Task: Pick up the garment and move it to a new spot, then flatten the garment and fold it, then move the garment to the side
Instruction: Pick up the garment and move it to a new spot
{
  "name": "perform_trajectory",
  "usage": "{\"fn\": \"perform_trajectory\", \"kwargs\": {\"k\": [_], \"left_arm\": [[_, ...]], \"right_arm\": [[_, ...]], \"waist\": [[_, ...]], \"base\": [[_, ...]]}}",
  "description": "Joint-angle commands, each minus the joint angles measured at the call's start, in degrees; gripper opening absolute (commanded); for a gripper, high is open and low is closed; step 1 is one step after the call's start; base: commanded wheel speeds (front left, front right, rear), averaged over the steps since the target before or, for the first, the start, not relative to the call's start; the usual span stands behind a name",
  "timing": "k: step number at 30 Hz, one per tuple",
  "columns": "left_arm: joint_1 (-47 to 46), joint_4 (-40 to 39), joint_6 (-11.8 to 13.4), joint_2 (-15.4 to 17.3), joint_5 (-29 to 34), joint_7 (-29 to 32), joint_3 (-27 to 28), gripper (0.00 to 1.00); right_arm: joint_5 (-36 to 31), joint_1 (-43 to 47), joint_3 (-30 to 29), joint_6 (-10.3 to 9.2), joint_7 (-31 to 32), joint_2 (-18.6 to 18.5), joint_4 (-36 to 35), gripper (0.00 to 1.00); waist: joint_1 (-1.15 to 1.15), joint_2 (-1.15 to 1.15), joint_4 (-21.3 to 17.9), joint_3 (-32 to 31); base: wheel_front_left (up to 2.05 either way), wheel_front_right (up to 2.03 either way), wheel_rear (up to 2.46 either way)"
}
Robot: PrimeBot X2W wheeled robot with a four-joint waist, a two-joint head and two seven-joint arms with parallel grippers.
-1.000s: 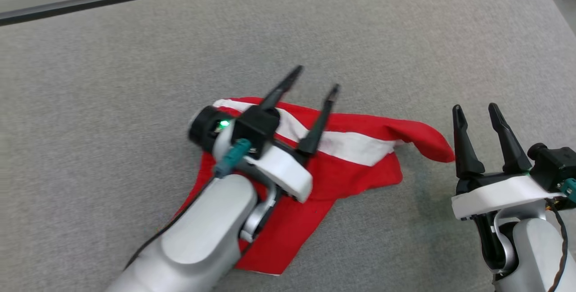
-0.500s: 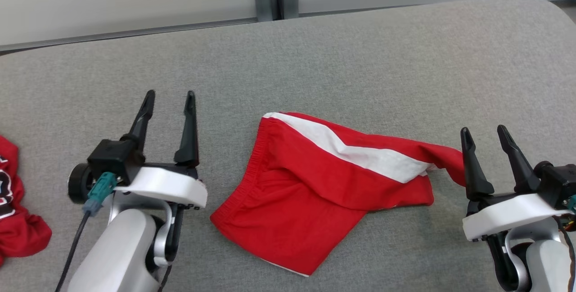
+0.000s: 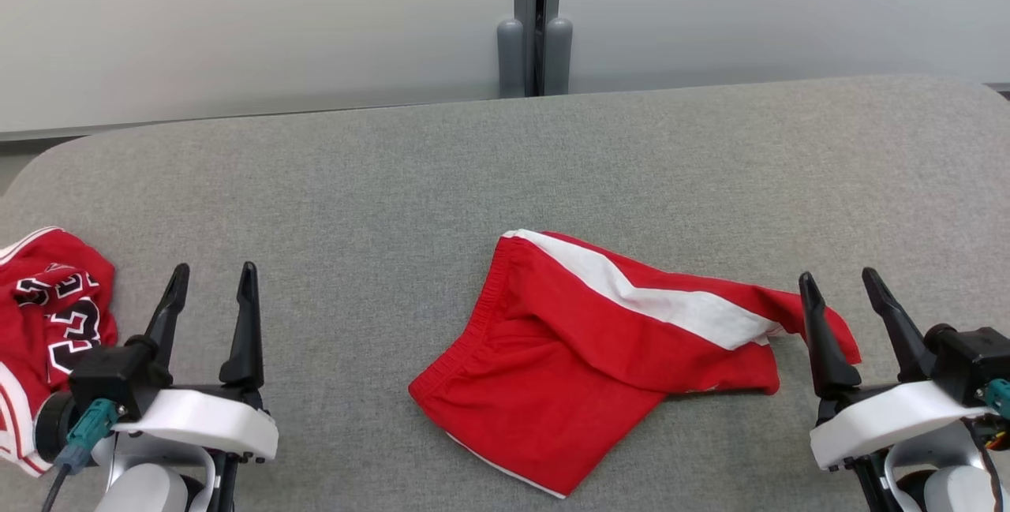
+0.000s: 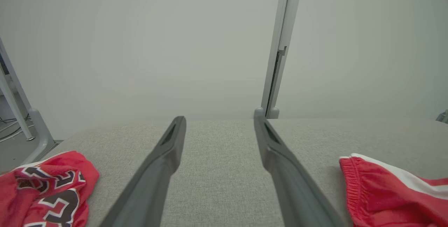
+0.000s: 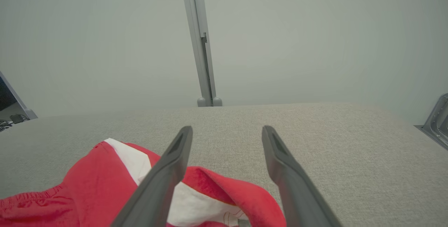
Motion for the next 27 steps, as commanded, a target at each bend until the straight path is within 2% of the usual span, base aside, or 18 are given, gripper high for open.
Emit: {"fn": "perform_trajectory", "kwargs": {"k": [1, 11, 27], "left_arm": [[1.37, -0.66, -0.06, 0.54, 0.59, -0.27, -0.09, 1.0], [7.33, -3.3, 1.47, 0.39, 1.97, 0.73, -2.27, 1.0], [9.03, -5.25, 3.19, 0.84, 2.01, 2.56, -3.02, 1.0]], "right_arm": [[-0.6, 1.18, 0.04, 0.0, 0.44, -0.05, -0.43, 1.0], [-1.26, 6.32, -0.1, 0.0, 2.87, 0.95, -2.24, 1.0], [-1.74, 7.85, -0.93, 0.0, 4.03, 2.01, -3.14, 1.0]], "waist": [[0.0, 0.0, 0.18, -1.19], [0.0, 0.0, -0.29, -5.46], [0.0, 0.0, -0.45, -6.41]], "base": [[0.0, 0.0, 0.0], [0.0, 0.0, 0.0], [0.0, 0.0, 0.0]]}}
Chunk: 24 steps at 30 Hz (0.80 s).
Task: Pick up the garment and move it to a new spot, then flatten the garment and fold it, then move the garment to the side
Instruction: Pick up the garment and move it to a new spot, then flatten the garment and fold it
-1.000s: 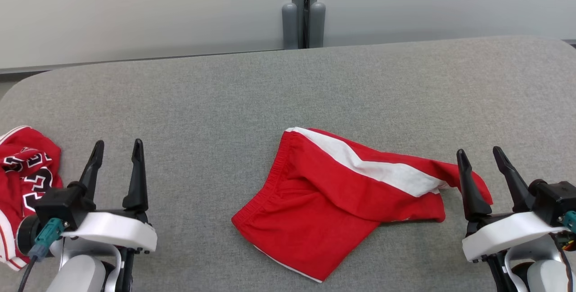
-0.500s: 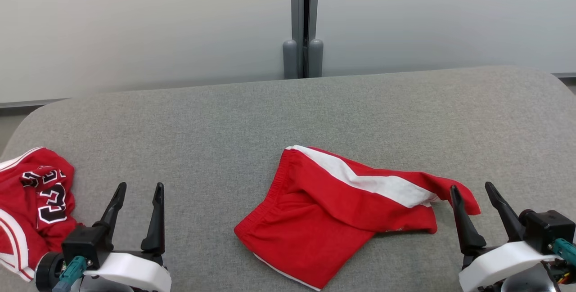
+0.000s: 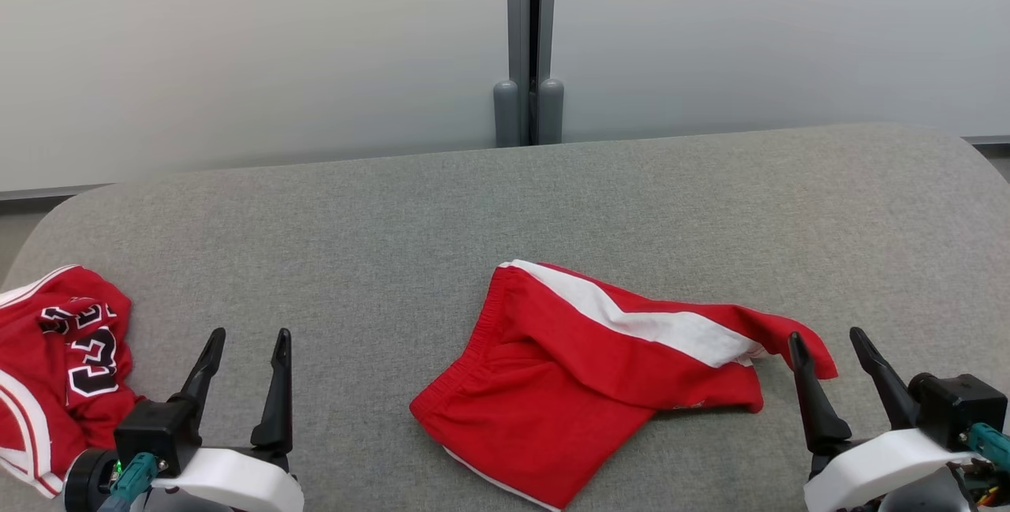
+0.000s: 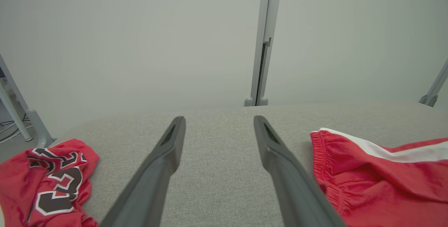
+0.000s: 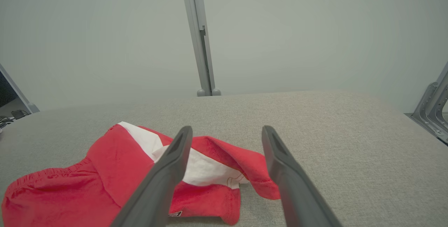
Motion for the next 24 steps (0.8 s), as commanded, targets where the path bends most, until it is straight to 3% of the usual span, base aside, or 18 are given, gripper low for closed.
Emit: {"fn": "perform_trajectory", "kwargs": {"k": [1, 14, 24], "left_arm": [[0.54, -0.31, 0.38, 0.25, 0.13, 0.04, 0.04, 1.0], [-0.64, -1.39, 1.01, -0.15, 0.49, 0.37, -0.86, 1.0], [-4.4, -1.95, 1.17, -1.75, 1.47, -0.29, -2.13, 1.0]], "right_arm": [[-0.25, 0.45, -0.31, 0.0, -0.02, 0.02, -0.05, 1.0], [-0.43, 0.53, -2.47, 0.0, 0.27, -0.89, 3.4, 1.0], [-0.04, -3.63, -3.52, 0.0, -1.0, -2.97, 12.61, 1.0]], "waist": [[0.0, 0.0, 0.06, -0.04], [0.0, 0.0, 0.62, 0.53], [0.0, 0.0, 1.77, 4.97]], "base": [[0.0, 0.0, 0.0], [0.0, 0.0, 0.0], [0.0, 0.0, 0.0]]}}
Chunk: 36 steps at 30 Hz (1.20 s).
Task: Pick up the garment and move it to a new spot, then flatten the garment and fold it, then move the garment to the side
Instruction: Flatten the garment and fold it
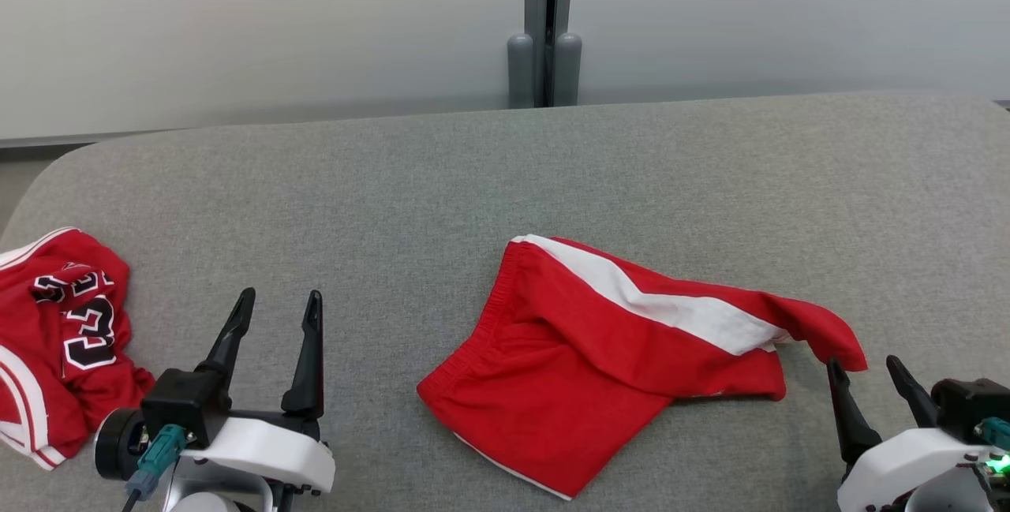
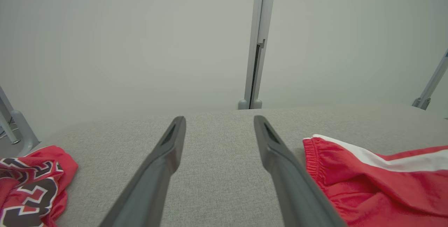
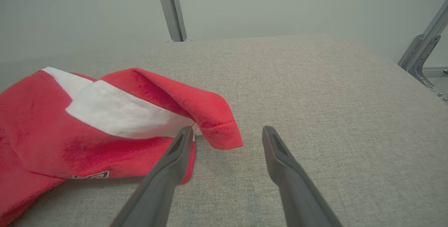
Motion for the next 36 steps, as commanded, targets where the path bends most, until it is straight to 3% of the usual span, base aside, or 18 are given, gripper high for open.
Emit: {"fn": "perform_trajectory", "kwargs": {"k": [1, 3, 5, 15, 22, 23, 24, 25, 26, 31, 36], "left_arm": [[-1.23, 0.26, -0.02, -0.18, 0.47, -0.44, -0.06, 1.0], [-2.08, 0.58, -0.2, -0.46, 0.8, -0.68, -0.4, 1.0], [-2.97, 1.0, -0.56, -0.84, 0.79, -0.84, -0.65, 1.0], [-6.76, 1.9, -1.19, -2.11, 1.9, -1.82, -1.05, 1.0], [-10.12, 3.16, -2.05, -3.83, 2.86, -2.42, -1.52, 1.0], [-10.39, 3.35, -2.11, -4.0, 3.01, -2.51, -1.43, 1.0], [-10.71, 3.57, -2.19, -4.21, 3.12, -2.58, -1.35, 1.0], [-10.99, 3.76, -2.18, -4.45, 3.19, -2.67, -1.28, 1.0], [-11.14, 3.98, -2.16, -4.6, 3.22, -2.73, -1.11, 1.0], [-10.87, 5.02, -2.15, -5.09, 3.63, -2.83, -0.12, 1.0], [-9.35, 5.58, -2.14, -5.02, 3.87, -2.84, 1.07, 1.0]], "right_arm": [[0.12, -1.48, 0.13, 0.0, -0.46, -0.71, 1.47, 1.0], [0.35, -3.17, 0.28, 0.0, -0.75, -1.12, 3.35, 0.36], [0.48, -4.81, 0.62, 0.0, -0.92, -1.65, 5.06, 0.0], [2.0, -15.2, 2.2, 0.0, -0.93, -6.26, 6.93, 0.0], [4.11, -25.14, 5.32, 0.0, 2.2, -9.05, 14.78, 0.0], [4.24, -26.12, 5.98, 0.0, 2.28, -9.18, 16.39, 0.2], [4.45, -27.17, 6.58, 0.0, 1.83, -9.54, 17.77, 0.46], [5.24, -27.9, 6.83, -0.01, 1.42, -9.39, 19.13, 0.85], [5.72, -28.47, 7.08, -0.01, 0.92, -9.2, 20.32, 1.0], [9.06, -28.3, 6.77, -0.01, -3.49, -8.71, 22.7, 1.0], [12.65, -24.27, 5.63, -0.01, -8.51, -8.27, 18.74, 1.0]], "waist": [[0.0, 0.0, 0.41, 0.98], [0.0, 0.0, 0.78, 1.81], [0.0, 0.0, 1.19, 2.5], [0.0, 0.0, 2.95, 6.48], [0.0, 0.0, 4.86, 10.35], [0.0, 0.0, 4.93, 10.73], [0.0, 0.0, 4.99, 11.05], [0.0, 0.0, 5.02, 11.21], [0.0, 0.0, 4.96, 11.29], [0.0, 0.0, 3.9, 10.69], [0.0, 0.0, 2.18, 8.28]], "base": [[0.0, 0.0, 0.0], [0.0, 0.0, 0.0], [0.0, 0.0, 0.0], [0.0, 0.0, 0.0], [0.0, 0.0, 0.0], [0.0, 0.0, 0.0], [0.0, 0.0, 0.0], [0.0, 0.0, 0.0], [0.0, 0.0, 0.0], [0.0, 0.0, 0.0], [0.0, 0.0, 0.0]]}}
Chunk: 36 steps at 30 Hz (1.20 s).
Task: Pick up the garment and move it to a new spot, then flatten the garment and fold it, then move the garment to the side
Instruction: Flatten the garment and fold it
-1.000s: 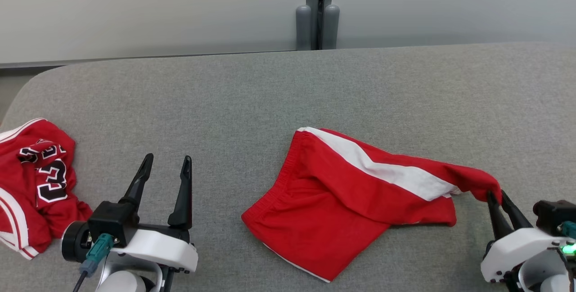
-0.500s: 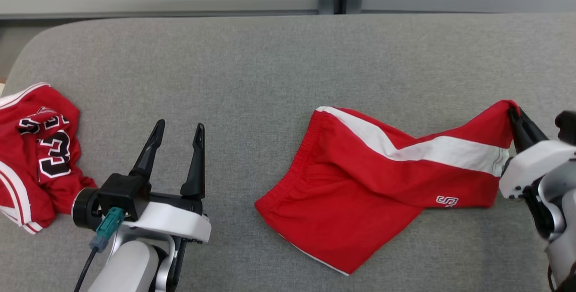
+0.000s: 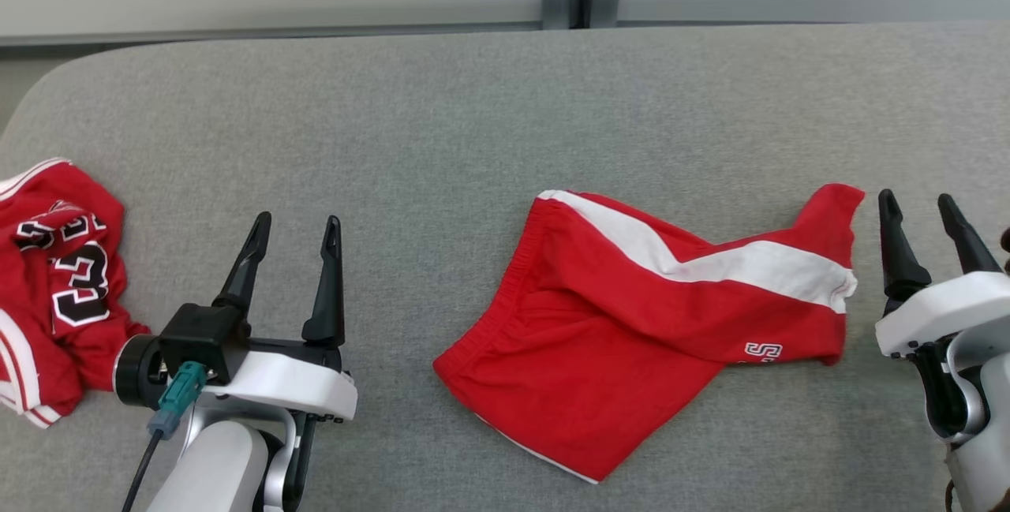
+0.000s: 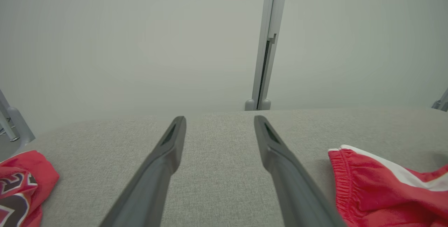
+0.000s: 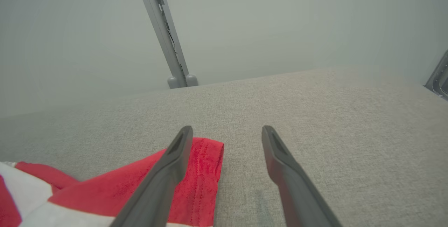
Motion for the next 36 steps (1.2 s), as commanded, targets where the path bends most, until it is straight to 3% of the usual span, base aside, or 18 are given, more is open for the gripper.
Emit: {"fn": "perform_trajectory", "kwargs": {"k": [1, 7, 11, 17, 36], "left_arm": [[0.69, -0.12, 0.11, 0.19, 0.51, -0.25, 0.75, 1.0], [2.45, -0.17, 0.04, 0.57, 1.01, -0.26, 1.95, 1.0], [4.03, 0.38, -0.49, 1.09, 1.0, -0.27, 2.13, 1.0], [5.76, 0.81, -0.51, 1.67, 0.52, -0.11, 1.99, 1.0], [5.34, 1.1, -0.4, 1.69, 0.38, 1.35, 0.11, 1.0]], "right_arm": [[0.46, 1.88, -0.37, -0.01, -2.08, -0.29, -2.77, 1.0], [-1.02, 7.88, -1.4, -0.01, -4.86, 0.75, -13.89, 1.0], [-4.24, 14.16, -0.95, -0.01, -2.4, 2.93, -22.88, 1.0], [-6.42, 20.19, -0.9, -0.01, 1.12, 5.39, -29.05, 1.0], [-9.29, 24.82, -3.49, -0.01, 6.29, 7.92, -35.23, 1.0]], "waist": [[0.0, 0.0, -1.33, -1.54], [0.0, 0.0, -3.06, -3.93], [0.0, 0.0, -3.99, -6.17], [0.0, 0.0, -4.76, -7.74], [0.0, 0.0, -4.07, -8.04]], "base": [[0.0, 0.0, 0.0], [0.0, 0.0, 0.0], [0.0, 0.0, 0.0], [0.0, 0.0, 0.0], [0.0, 0.0, 0.0]]}}
